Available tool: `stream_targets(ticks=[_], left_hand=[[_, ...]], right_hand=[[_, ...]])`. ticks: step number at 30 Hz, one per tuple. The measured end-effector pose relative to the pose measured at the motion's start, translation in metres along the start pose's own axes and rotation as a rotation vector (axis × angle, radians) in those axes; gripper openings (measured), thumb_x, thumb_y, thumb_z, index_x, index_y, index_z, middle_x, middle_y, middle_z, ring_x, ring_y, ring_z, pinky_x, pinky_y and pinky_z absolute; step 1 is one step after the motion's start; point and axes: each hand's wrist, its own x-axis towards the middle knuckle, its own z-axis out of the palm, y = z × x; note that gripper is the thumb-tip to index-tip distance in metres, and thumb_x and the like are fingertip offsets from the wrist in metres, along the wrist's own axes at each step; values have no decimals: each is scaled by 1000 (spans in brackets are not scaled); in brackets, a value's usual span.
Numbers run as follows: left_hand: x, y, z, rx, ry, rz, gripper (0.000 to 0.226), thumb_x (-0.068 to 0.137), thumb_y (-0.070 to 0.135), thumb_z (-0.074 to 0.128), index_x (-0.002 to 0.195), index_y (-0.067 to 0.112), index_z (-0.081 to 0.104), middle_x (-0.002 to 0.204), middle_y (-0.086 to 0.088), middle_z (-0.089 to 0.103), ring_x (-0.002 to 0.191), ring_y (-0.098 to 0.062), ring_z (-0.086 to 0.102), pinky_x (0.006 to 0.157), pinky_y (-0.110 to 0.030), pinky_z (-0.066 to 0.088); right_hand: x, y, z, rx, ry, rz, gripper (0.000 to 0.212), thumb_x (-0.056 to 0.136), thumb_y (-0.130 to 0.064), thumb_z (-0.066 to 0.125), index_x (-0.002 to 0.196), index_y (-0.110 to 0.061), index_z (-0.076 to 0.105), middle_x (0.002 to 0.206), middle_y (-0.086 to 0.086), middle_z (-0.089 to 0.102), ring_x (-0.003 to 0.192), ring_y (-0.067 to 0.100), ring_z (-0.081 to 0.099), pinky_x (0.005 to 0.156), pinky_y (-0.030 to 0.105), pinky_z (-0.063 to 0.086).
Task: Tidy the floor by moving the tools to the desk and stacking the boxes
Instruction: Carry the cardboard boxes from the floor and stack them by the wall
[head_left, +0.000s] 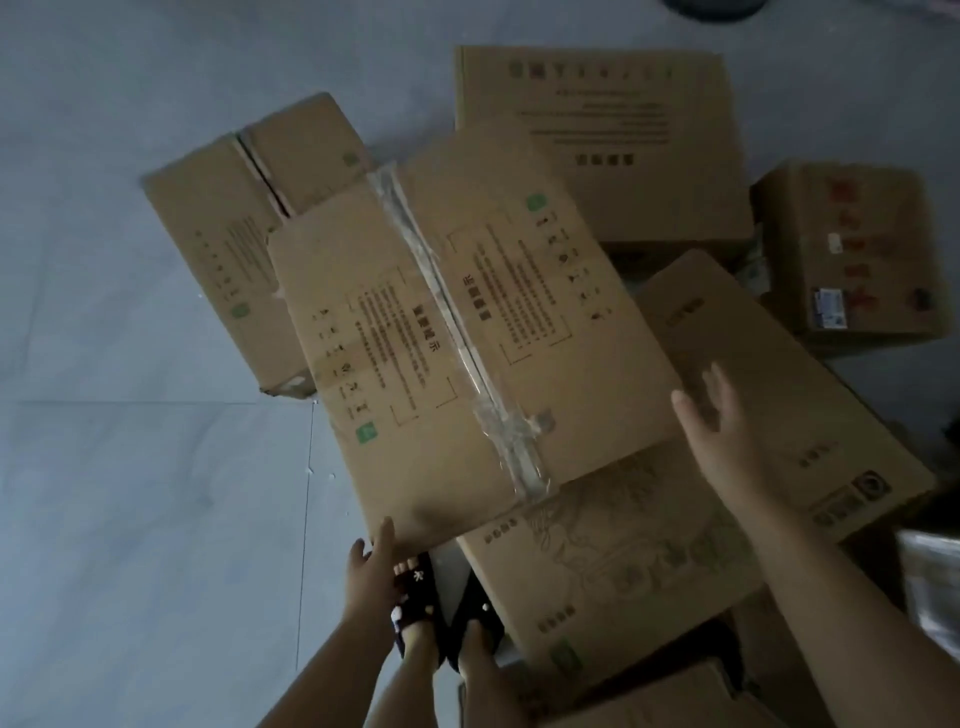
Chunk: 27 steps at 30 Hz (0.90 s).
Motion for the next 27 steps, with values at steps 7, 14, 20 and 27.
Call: stream_targets(ticks=[7,14,20,27], left_hand=[[22,-29,-4,-35,-40,224,41,99,27,46,137,14,40,112,5,51,86,-3,55,62,-18,51],[-59,54,-47,-426,80,281,22,96,32,47,117,26,52,105,10,53,96,-9,51,80,-45,45],[-153,83,-100,-445,185,329,20,95,36,47,113,28,51,102,3,54,85,-14,53,66,-34,47],[-248,44,-196,-638,382,369,16,95,34,49,109,25,51,91,3,55,77,-15,55,57,-30,45]], right_hand=[[15,23,23,198,21,11,50,94,-38,53,142,-29,40,140,-5,46,125,13,44,102,31,37],[-39,-56,0,509,32,73,43,95,-30,52,138,-28,45,107,-20,57,92,-6,52,85,29,47],[-105,-122,-29,484,-10,34,41,96,-30,50,137,-29,47,116,-8,56,111,20,57,94,44,48],[-198,-186,-11,467,-84,-66,38,94,-36,54,130,-24,54,132,0,55,118,29,55,69,30,48]])
